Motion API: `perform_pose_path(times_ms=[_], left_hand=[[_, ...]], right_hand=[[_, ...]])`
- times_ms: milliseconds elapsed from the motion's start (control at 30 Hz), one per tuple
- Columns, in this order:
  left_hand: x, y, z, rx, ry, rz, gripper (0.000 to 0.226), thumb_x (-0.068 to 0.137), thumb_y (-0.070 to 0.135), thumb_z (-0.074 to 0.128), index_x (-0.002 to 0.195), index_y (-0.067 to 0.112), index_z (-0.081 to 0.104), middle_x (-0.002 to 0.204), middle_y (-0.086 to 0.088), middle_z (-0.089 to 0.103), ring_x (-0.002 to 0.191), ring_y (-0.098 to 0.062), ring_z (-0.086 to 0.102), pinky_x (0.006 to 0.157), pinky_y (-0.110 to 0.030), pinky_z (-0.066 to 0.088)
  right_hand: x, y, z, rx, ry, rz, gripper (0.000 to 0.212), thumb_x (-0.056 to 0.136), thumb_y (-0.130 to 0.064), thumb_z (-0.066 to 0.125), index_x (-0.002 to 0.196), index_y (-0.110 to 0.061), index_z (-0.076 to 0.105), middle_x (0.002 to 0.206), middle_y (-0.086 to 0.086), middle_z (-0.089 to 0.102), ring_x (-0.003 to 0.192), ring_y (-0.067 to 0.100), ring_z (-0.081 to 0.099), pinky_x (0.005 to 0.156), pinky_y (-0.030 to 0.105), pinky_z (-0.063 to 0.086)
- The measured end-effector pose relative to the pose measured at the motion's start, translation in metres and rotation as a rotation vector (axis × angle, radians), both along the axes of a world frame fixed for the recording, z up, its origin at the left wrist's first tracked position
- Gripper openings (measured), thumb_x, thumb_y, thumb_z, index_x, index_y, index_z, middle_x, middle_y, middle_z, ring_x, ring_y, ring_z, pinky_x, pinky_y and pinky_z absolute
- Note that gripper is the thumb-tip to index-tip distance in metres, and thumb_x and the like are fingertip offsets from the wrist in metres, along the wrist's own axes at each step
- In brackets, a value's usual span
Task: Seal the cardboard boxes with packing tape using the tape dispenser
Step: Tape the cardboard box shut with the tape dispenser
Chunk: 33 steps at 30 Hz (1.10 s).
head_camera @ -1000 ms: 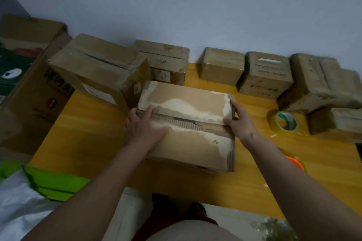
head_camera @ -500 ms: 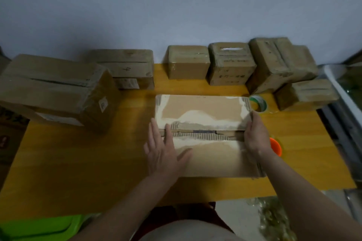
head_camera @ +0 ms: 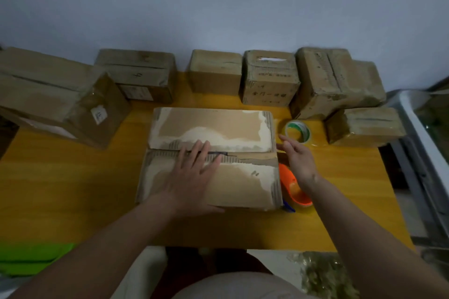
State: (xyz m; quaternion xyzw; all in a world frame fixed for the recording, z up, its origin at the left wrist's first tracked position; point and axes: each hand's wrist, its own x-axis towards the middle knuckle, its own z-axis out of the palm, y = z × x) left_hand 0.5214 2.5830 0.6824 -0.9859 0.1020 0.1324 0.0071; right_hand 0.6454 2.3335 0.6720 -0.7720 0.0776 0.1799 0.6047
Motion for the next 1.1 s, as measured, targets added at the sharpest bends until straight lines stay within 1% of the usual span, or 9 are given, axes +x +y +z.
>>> perform_pose_path(times_ms=[100,200,333,433,533,700,867,1000,1100], left_hand=[[0.0,-0.002,0.003,0.01,0.018,0.001,0.122,0.061,0.096,0.029,0.155,0.018,0.013,0.161,-0.019,-0.002,0.147,-0.037,-0.008,0.114,-0.056,-0.011],[0.001,-0.003,0.005,-0.009,0.021,0.0,0.122,0.062,0.096,0.028,0.154,0.018,0.01,0.161,-0.019,-0.001,0.148,-0.036,-0.007,0.117,-0.053,-0.008],[0.0,-0.003,0.007,-0.018,0.027,0.005,0.122,0.062,0.095,0.03,0.154,0.019,0.007,0.161,-0.018,-0.003,0.148,-0.033,-0.009,0.115,-0.046,-0.013],[-0.001,-0.004,0.008,-0.039,0.012,0.009,0.123,0.062,0.094,0.034,0.154,0.022,-0.004,0.16,-0.013,-0.016,0.146,-0.028,-0.021,0.11,-0.04,-0.021],[-0.002,-0.003,0.009,-0.044,0.059,0.026,0.124,0.062,0.092,0.038,0.153,0.024,-0.013,0.158,-0.009,-0.026,0.143,-0.024,-0.028,0.109,-0.037,-0.022],[0.0,-0.008,0.019,-0.02,0.119,0.054,0.125,0.066,0.088,0.048,0.152,0.024,-0.016,0.158,-0.007,-0.027,0.144,-0.025,-0.027,0.109,-0.037,-0.022],[0.008,-0.016,0.041,-0.237,0.048,0.183,0.121,0.062,0.092,0.039,0.155,0.024,0.0,0.162,0.0,-0.002,0.148,-0.02,-0.007,0.115,-0.037,-0.014],[0.047,-0.037,0.09,-0.528,-0.189,0.33,0.07,0.094,0.046,0.054,0.151,0.018,0.026,0.156,0.0,0.028,0.144,-0.018,0.02,0.119,-0.035,0.015],[0.077,-0.048,0.134,-0.96,-0.05,0.47,0.042,0.101,0.031,0.046,0.14,0.016,0.048,0.138,0.004,0.051,0.13,-0.013,0.044,0.105,-0.026,0.032]], right_hand=[[-0.008,-0.023,-0.031,-0.464,-0.018,-0.111,0.019,0.099,-0.026,0.048,0.097,-0.008,0.054,0.093,0.014,0.061,0.086,0.031,0.058,0.074,0.042,0.048],[-0.027,-0.041,-0.072,-0.821,0.028,0.006,0.046,0.083,-0.05,0.067,0.084,-0.01,0.045,0.08,0.013,0.048,0.075,0.025,0.046,0.062,0.036,0.034],[-0.045,-0.043,-0.091,-0.868,0.113,0.221,0.067,0.07,-0.05,0.077,0.11,-0.001,0.056,0.099,0.018,0.065,0.092,0.035,0.064,0.068,0.038,0.046],[-0.045,-0.043,-0.086,-0.879,0.158,0.298,0.052,0.081,-0.035,0.071,0.117,-0.001,0.055,0.107,0.019,0.067,0.096,0.035,0.064,0.073,0.037,0.048],[-0.038,-0.051,-0.065,-0.832,0.125,0.204,0.032,0.088,-0.027,0.065,0.103,0.001,0.059,0.101,0.02,0.067,0.093,0.038,0.062,0.077,0.042,0.048],[-0.032,-0.079,0.004,-0.242,0.016,0.075,0.02,0.091,-0.007,0.062,0.103,0.008,0.062,0.094,0.018,0.066,0.082,0.026,0.061,0.063,0.024,0.049],[-0.024,-0.086,0.073,-0.038,-0.125,0.272,0.02,0.089,-0.003,0.061,0.107,0.003,0.064,0.098,0.013,0.071,0.085,0.015,0.067,0.071,0.018,0.052],[-0.017,-0.083,0.122,0.017,-0.136,0.525,0.026,0.084,-0.005,0.063,0.109,0.001,0.065,0.103,0.014,0.072,0.096,0.022,0.068,0.081,0.025,0.053],[-0.015,-0.073,0.148,0.022,-0.122,0.666,0.031,0.084,-0.006,0.061,0.113,0.004,0.063,0.108,0.016,0.07,0.101,0.025,0.067,0.085,0.027,0.053]])
